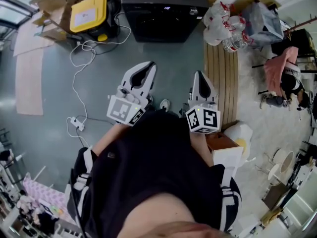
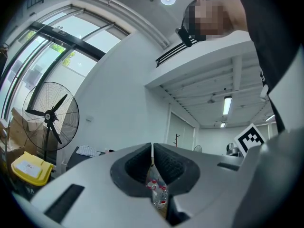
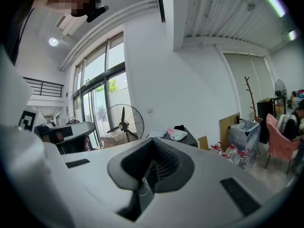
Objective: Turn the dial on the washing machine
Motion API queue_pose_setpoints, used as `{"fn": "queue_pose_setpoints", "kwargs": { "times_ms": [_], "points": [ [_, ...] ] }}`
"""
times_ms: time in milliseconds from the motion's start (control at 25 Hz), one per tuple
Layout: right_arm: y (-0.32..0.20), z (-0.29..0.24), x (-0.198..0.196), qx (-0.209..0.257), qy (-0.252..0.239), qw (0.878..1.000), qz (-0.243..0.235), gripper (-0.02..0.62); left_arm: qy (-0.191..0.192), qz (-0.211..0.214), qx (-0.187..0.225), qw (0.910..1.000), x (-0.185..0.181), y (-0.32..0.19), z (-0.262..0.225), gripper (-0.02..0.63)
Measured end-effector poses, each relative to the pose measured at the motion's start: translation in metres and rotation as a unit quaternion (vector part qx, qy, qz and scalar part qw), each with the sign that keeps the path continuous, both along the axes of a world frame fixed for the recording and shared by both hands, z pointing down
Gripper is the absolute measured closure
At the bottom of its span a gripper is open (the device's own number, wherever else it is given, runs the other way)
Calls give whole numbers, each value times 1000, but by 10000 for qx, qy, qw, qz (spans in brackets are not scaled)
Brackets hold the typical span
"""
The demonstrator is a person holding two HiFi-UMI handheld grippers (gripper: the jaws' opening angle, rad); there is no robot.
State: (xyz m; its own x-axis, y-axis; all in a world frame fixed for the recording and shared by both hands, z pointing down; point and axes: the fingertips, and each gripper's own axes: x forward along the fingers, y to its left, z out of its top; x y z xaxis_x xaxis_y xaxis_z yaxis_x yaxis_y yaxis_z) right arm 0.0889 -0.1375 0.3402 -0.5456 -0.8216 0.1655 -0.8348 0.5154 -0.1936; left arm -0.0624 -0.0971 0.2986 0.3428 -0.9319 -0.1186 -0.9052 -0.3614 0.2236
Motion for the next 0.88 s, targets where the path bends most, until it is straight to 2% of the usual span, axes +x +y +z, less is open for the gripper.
{"fn": "queue_pose_setpoints", "kwargs": {
  "times_ms": [880],
  "points": [
    [-3,-2,2,44,70,10000,-54,571,-51,-86,73,9999,7,3,-4,574]
  ]
}}
